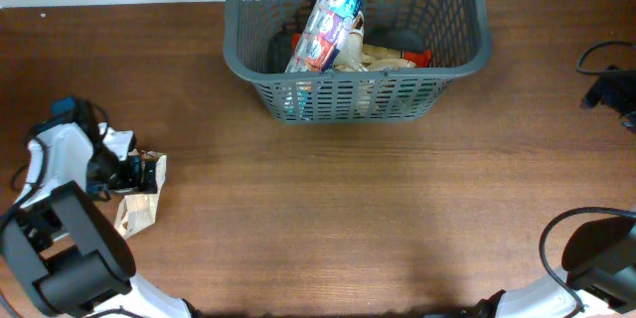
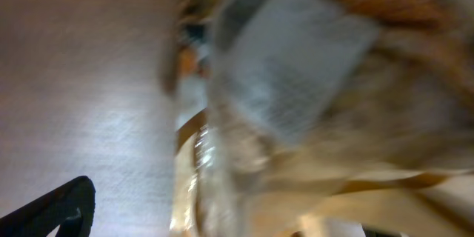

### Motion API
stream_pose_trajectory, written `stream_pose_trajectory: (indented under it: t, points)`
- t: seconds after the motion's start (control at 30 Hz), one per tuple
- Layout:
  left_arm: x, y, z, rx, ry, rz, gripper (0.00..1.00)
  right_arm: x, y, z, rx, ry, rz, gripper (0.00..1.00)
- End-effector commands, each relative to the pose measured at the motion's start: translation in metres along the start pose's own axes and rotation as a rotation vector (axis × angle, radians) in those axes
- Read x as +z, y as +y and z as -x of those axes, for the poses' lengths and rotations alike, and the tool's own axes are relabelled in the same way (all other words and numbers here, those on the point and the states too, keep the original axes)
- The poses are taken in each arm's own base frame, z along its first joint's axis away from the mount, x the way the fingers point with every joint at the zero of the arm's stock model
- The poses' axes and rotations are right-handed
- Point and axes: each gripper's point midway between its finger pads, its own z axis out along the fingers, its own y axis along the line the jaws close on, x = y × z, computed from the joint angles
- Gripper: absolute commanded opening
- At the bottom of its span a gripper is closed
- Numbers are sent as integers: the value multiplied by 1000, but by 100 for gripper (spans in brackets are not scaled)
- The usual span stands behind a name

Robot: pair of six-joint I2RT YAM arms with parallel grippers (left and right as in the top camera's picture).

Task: Pack container
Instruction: 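Close the left gripper on the snack wrapper and lift it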

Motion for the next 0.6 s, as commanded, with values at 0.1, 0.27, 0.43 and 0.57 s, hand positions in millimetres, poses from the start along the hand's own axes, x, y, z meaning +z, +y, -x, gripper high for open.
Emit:
stream_pose_trajectory:
  t: [0.1, 0.27, 0.43, 0.57]
  points:
    - [17, -26, 10, 67, 27, -13, 99, -4, -1, 0, 12, -11, 0, 99]
    - [24, -27, 10, 68, 42, -18, 99, -4, -1, 0, 12, -12, 0, 99]
    - [31, -27, 8, 61, 66, -26, 99, -4, -1, 0, 12, -11, 0, 99]
    - [35, -28, 5, 36, 77, -28, 99, -4, -1, 0, 12, -12, 0, 99]
